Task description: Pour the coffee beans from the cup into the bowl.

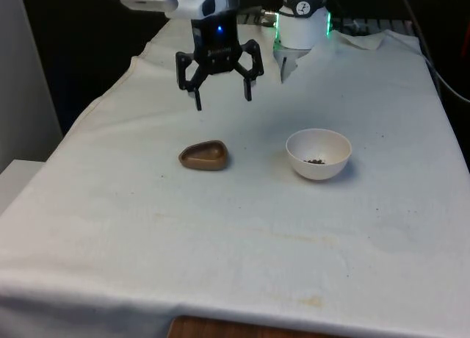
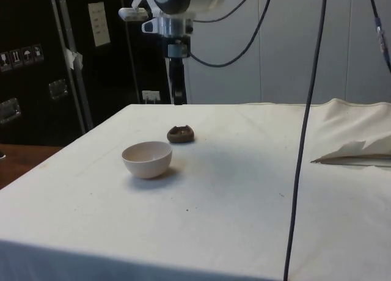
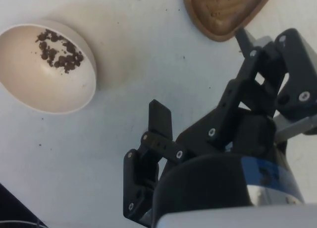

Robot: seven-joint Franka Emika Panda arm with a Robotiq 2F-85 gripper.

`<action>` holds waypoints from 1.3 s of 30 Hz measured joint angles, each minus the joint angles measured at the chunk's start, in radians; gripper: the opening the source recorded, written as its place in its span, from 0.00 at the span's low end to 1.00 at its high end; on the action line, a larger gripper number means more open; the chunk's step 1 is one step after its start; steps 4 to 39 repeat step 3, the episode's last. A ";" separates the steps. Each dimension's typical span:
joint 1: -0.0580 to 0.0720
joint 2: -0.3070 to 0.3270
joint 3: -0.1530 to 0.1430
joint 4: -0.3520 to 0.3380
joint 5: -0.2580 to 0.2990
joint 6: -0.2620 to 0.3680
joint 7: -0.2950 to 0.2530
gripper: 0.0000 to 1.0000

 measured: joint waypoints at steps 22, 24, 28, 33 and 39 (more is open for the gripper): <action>0.000 -0.010 0.000 -0.002 -0.001 -0.011 0.001 1.00; 0.000 -0.010 0.000 -0.002 -0.001 -0.011 0.001 1.00; 0.000 -0.010 0.000 -0.002 -0.001 -0.011 0.001 1.00; 0.000 -0.010 0.000 -0.002 -0.001 -0.011 0.001 1.00; 0.000 -0.010 0.000 -0.002 -0.001 -0.011 0.001 1.00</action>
